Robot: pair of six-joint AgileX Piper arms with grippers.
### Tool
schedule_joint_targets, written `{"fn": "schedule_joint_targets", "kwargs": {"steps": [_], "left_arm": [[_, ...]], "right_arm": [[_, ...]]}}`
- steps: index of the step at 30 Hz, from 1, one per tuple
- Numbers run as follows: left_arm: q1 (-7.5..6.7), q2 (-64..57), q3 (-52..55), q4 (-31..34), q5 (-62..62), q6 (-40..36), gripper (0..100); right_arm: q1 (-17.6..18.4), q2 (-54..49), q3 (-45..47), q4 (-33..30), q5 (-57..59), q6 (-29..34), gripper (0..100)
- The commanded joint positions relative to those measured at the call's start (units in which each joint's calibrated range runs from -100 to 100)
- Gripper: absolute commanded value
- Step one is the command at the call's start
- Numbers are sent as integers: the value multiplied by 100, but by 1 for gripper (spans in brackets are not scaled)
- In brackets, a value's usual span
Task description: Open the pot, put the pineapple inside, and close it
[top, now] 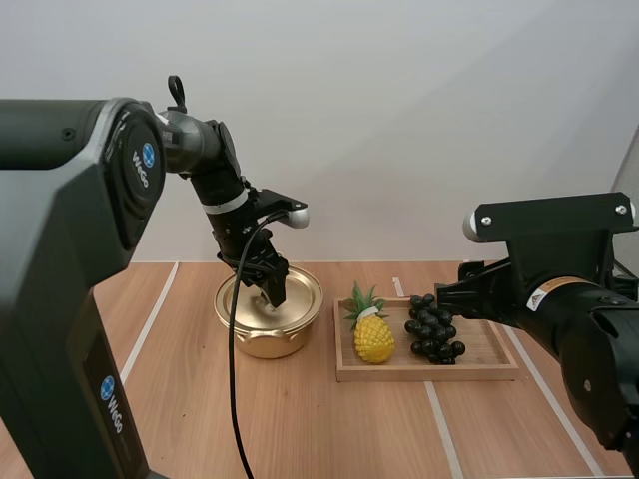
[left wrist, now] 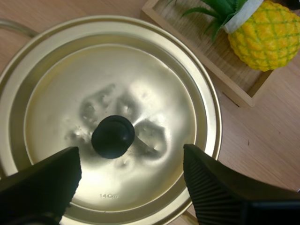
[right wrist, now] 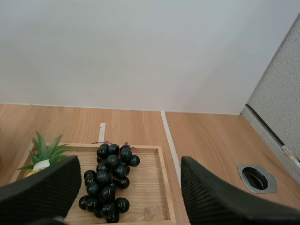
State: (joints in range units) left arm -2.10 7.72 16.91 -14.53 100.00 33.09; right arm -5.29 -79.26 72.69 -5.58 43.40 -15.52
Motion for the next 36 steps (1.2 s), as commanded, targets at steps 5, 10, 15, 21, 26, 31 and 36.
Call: {"fn": "schedule_joint_targets", "kwargs": {"steps": [5, 10, 15, 21, 26, 31, 36], "left_arm": [[-16, -9, 36, -230, 0, 1, 100], [-16, -9, 36, -408, -245, 11, 99], [-16, 20, 36, -286, -367, 11, 99], [-16, 218, 52, -285, -347, 11, 97], [-16, 246, 52, -285, -545, 11, 52], [-16, 246, 52, -285, -930, 11, 0], [-16, 246, 52, -285, -948, 11, 0]], "right_arm": [[-20, -26, -42, -21, -37, -48, 100], [-20, -26, -42, -21, -37, -48, 100], [-20, -26, -42, -21, -37, -48, 100], [-20, -26, -42, -56, -37, -48, 100], [-20, -26, -42, -73, -54, -51, 100], [-20, -26, -42, -73, -91, -51, 100], [-20, -26, -42, -73, -91, -51, 100]]}}
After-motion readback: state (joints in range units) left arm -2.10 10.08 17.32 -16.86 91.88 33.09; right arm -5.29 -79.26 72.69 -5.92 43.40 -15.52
